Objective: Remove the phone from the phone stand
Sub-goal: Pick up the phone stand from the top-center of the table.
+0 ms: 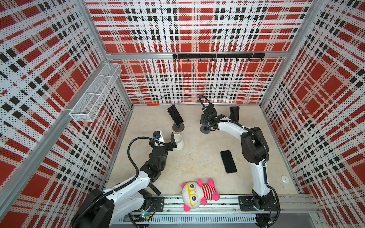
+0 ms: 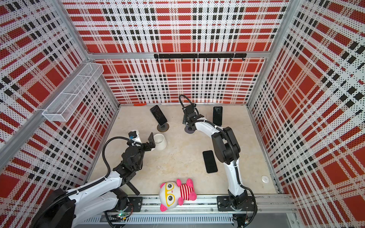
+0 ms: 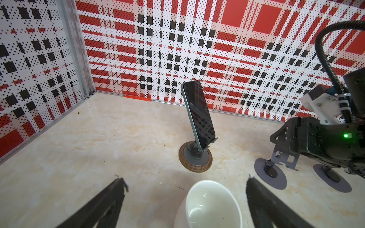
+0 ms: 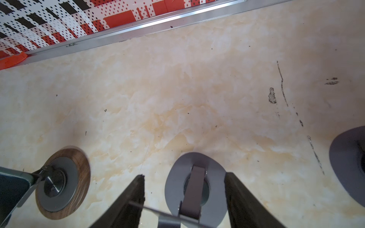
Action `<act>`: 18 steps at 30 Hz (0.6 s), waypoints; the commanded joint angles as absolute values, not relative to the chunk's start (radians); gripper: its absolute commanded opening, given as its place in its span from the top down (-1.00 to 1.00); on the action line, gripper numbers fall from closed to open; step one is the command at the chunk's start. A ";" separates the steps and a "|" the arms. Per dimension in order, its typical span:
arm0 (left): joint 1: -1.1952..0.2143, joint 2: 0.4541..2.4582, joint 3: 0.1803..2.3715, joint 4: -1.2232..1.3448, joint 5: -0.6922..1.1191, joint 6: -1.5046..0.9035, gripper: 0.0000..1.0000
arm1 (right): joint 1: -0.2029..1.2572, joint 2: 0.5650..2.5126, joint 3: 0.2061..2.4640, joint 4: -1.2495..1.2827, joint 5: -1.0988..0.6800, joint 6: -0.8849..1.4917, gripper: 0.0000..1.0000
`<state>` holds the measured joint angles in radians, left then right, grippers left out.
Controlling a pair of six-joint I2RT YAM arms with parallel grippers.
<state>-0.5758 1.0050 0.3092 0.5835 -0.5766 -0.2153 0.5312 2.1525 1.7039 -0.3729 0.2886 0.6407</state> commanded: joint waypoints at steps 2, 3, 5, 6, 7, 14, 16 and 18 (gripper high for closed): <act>-0.579 0.989 0.296 0.597 -0.579 -0.201 -0.96 | 0.552 2.141 1.682 -0.405 0.319 0.638 -0.25; -0.578 0.991 0.298 0.597 -0.573 -0.204 -0.96 | 0.553 2.129 1.670 -0.402 0.321 0.637 -0.22; -0.578 0.996 0.299 0.598 -0.566 -0.207 -0.96 | 0.553 2.108 1.646 -0.396 0.325 0.640 -0.20; -0.579 1.000 0.299 0.598 -0.570 -0.207 -0.96 | 0.553 2.100 1.639 -0.398 0.330 0.640 -0.19; -0.578 1.004 0.301 0.596 -0.571 -0.207 -0.96 | 0.552 2.094 1.635 -0.402 0.332 0.640 -0.19; -0.578 1.004 0.302 0.596 -0.569 -0.208 -0.96 | 0.552 2.057 1.599 -0.412 0.340 0.633 -0.07; -0.578 1.000 0.302 0.597 -0.562 -0.207 -0.96 | 0.552 2.048 1.596 -0.424 0.337 0.631 -0.07; -0.580 0.994 0.299 0.597 -0.562 -0.207 -0.96 | 0.551 2.023 1.573 -0.430 0.335 0.633 -0.08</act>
<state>-0.5758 1.0054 0.3088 0.5835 -0.5640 -0.2153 0.5480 2.0853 1.5970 -0.3836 0.3199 0.6334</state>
